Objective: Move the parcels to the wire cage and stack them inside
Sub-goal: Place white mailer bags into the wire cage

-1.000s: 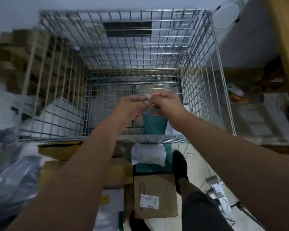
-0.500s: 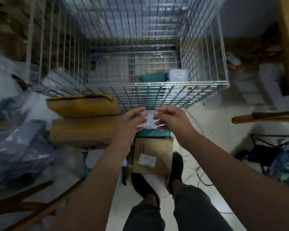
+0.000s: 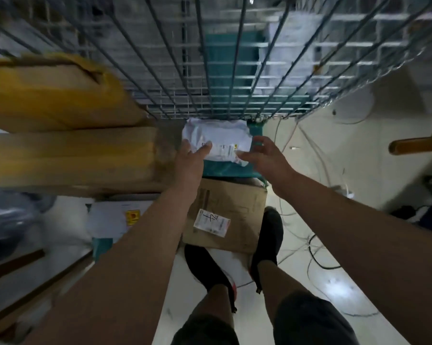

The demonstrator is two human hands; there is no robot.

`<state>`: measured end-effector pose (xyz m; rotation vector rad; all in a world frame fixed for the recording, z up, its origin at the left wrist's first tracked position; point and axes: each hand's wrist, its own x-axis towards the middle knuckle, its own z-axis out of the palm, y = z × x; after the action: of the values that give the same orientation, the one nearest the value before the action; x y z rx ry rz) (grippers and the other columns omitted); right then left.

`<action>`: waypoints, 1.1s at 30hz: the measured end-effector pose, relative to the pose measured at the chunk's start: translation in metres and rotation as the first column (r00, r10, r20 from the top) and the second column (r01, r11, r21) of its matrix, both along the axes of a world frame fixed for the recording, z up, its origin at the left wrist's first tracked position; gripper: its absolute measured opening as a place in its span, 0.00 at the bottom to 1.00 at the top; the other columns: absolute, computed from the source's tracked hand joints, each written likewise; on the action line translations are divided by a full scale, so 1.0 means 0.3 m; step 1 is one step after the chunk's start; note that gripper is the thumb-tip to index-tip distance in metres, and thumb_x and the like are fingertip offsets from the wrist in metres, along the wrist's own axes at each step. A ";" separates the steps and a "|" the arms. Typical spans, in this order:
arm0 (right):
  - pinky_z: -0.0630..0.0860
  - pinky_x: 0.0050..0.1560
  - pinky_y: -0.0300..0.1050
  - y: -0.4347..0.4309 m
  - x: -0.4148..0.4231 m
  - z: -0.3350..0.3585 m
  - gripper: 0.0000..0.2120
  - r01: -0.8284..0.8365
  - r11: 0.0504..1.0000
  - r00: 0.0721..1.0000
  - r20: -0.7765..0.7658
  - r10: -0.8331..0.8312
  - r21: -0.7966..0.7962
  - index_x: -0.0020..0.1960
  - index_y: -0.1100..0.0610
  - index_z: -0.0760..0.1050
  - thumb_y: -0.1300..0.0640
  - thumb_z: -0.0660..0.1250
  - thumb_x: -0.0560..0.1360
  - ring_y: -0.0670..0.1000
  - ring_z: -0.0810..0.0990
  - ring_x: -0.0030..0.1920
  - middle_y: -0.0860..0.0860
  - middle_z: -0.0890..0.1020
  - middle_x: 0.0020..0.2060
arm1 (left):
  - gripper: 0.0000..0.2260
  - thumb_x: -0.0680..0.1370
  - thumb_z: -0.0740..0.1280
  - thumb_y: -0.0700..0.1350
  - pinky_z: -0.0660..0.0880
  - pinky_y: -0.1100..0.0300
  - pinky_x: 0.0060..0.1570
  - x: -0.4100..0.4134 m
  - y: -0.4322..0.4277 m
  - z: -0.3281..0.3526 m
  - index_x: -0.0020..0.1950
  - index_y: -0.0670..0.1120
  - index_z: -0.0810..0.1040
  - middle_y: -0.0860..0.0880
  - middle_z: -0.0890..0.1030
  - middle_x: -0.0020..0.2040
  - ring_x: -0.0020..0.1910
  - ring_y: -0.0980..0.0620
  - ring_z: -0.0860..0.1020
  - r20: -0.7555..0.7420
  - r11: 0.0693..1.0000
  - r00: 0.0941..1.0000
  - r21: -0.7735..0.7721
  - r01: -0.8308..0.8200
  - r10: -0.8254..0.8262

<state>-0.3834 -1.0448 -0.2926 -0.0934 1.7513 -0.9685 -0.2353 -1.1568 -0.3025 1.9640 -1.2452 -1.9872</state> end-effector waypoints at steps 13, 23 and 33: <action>0.77 0.67 0.53 -0.136 -0.073 -0.630 0.40 0.005 0.999 0.998 -0.067 -0.002 0.042 0.80 0.56 0.60 0.60 0.77 0.75 0.57 0.77 0.67 0.56 0.73 0.73 | 0.33 0.77 0.75 0.52 0.73 0.43 0.71 -0.121 -0.164 -0.675 0.78 0.47 0.67 0.44 0.72 0.75 0.71 0.41 0.73 0.141 0.965 0.983 -0.252 -0.080 0.118; 0.82 0.50 0.43 -0.101 -0.065 -0.633 0.27 0.077 0.997 0.996 -0.047 -0.078 -0.029 0.66 0.53 0.69 0.58 0.79 0.74 0.48 0.82 0.53 0.47 0.81 0.55 | 0.27 0.75 0.75 0.52 0.76 0.43 0.68 -0.128 -0.109 -0.605 0.73 0.49 0.77 0.47 0.79 0.68 0.65 0.42 0.78 0.017 0.973 0.986 -0.166 -0.158 0.163; 0.83 0.41 0.36 0.111 -0.069 -0.141 0.15 0.208 0.976 0.974 -0.083 -0.212 -0.058 0.58 0.47 0.78 0.55 0.79 0.75 0.40 0.87 0.44 0.47 0.84 0.54 | 0.30 0.77 0.73 0.60 0.79 0.53 0.57 -0.041 0.111 -0.155 0.73 0.44 0.75 0.41 0.79 0.67 0.61 0.41 0.80 0.100 0.997 0.993 -0.055 -0.058 0.063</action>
<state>-0.4041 -1.0117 -0.3350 0.0189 1.8461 -1.1763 -0.2477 -1.1236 -0.3490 2.0755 -1.2298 -1.8289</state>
